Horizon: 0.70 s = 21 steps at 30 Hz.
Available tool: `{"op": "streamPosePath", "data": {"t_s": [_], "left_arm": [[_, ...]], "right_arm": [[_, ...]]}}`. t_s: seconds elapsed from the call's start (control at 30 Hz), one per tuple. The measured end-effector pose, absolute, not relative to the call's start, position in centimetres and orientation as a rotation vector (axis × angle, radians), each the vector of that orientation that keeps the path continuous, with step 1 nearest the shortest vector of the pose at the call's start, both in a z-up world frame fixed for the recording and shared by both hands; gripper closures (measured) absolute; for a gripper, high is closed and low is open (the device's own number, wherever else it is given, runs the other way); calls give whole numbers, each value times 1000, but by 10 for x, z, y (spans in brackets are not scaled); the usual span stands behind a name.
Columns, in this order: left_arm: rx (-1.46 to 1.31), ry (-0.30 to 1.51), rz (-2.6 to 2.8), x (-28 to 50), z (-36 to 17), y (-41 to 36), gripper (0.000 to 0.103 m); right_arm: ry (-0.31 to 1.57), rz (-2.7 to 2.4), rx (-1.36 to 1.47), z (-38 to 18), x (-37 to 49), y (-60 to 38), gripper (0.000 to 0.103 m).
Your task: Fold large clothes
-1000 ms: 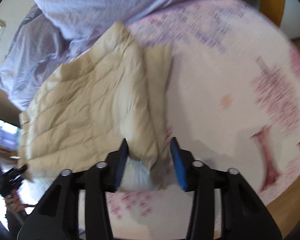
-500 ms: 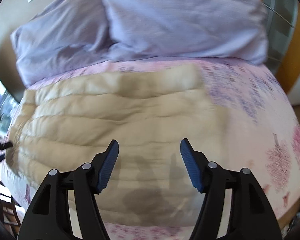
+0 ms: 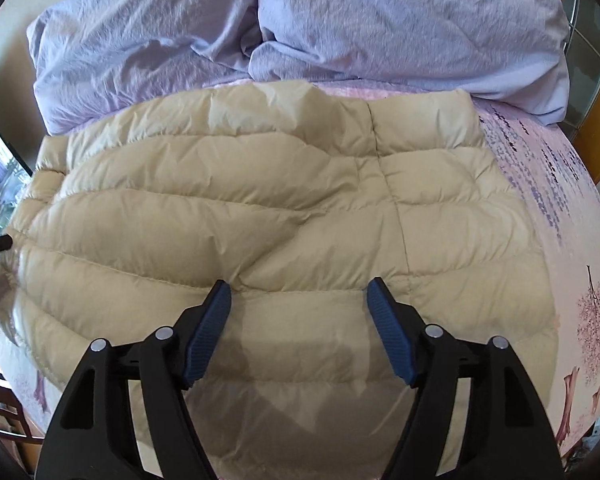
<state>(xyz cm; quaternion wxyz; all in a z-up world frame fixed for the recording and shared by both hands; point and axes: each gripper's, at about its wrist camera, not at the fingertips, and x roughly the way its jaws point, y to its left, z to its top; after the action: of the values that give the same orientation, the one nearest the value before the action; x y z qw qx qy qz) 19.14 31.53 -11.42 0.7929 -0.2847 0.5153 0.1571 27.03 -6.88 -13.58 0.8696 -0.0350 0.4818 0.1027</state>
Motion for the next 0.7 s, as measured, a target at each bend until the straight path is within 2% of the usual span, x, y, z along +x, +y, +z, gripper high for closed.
{"op": "streamPosePath", "data": {"t_s": [0.47, 0.63, 0.7], "left_arm": [[-743, 1112, 264, 195, -142, 317, 11], [-805, 1095, 217, 193, -147, 313, 34], [-820, 1084, 202, 192, -146, 311, 46]], "right_arm": [[1037, 202, -136, -158, 278, -56, 26], [1047, 207, -126, -158, 280, -58, 26], [1049, 209, -124, -158, 280, -59, 26]]}}
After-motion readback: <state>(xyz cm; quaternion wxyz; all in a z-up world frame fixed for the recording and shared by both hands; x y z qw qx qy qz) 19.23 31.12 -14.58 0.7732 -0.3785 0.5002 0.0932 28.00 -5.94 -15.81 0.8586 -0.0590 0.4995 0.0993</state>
